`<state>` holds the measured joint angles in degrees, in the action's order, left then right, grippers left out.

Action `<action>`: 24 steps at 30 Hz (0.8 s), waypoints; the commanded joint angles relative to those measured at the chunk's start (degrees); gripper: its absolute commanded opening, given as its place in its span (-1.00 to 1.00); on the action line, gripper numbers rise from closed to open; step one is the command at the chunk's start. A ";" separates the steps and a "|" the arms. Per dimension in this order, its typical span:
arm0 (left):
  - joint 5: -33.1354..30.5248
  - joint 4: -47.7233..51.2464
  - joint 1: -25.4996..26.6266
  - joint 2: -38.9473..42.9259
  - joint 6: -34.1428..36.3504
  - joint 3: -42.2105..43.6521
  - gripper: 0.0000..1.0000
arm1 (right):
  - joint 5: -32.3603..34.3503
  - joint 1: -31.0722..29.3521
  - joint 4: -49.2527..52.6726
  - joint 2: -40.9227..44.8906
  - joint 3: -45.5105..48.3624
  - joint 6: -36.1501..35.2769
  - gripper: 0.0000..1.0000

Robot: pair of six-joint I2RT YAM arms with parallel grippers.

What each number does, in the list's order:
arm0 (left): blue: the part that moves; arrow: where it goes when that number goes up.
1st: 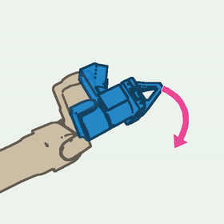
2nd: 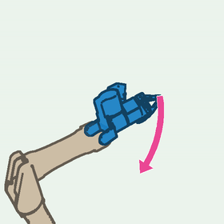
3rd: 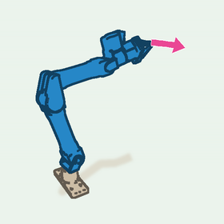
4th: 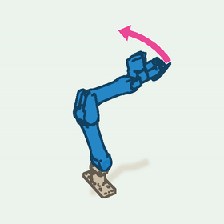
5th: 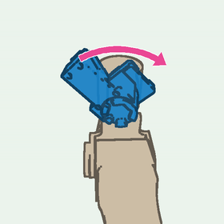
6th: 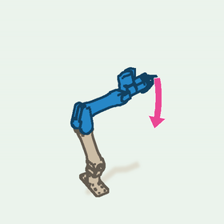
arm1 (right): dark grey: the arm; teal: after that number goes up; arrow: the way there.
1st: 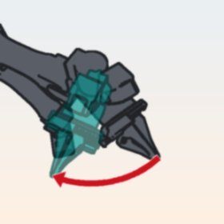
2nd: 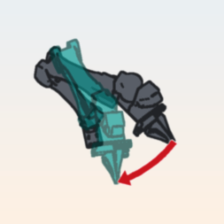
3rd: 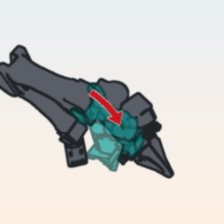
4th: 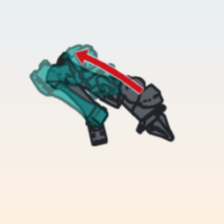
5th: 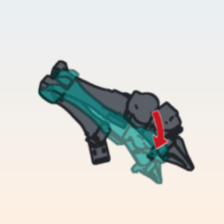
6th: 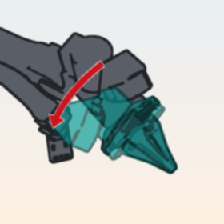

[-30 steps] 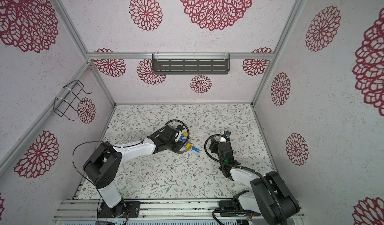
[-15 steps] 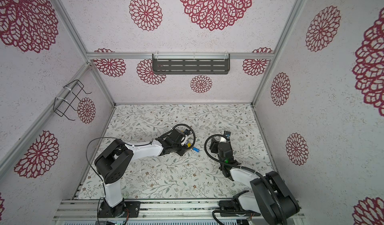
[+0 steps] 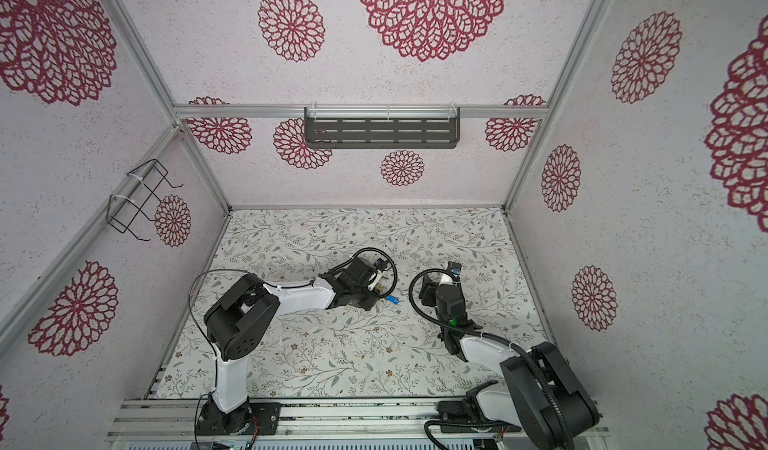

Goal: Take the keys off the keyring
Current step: 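Lower the left gripper and grasp the edge of the grey keyring plate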

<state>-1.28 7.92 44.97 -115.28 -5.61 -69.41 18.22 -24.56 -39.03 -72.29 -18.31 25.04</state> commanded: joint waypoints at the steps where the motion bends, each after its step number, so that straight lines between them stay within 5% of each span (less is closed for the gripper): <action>1: -0.43 0.22 1.14 -0.86 0.91 -1.21 -0.35 | 0.33 0.23 -1.41 1.52 -0.26 -0.69 0.41; 14: -0.84 1.51 1.75 -0.85 1.04 -2.00 -0.14 | -0.55 0.38 -1.52 1.65 -0.34 -0.63 0.43; 24: -3.41 3.32 3.10 1.65 2.70 -0.95 -0.21 | -0.72 0.41 -1.74 1.32 -0.45 -0.67 0.43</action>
<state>-3.31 10.31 46.54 -115.50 -4.62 -70.24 17.76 -24.40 -39.00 -71.81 -18.31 25.02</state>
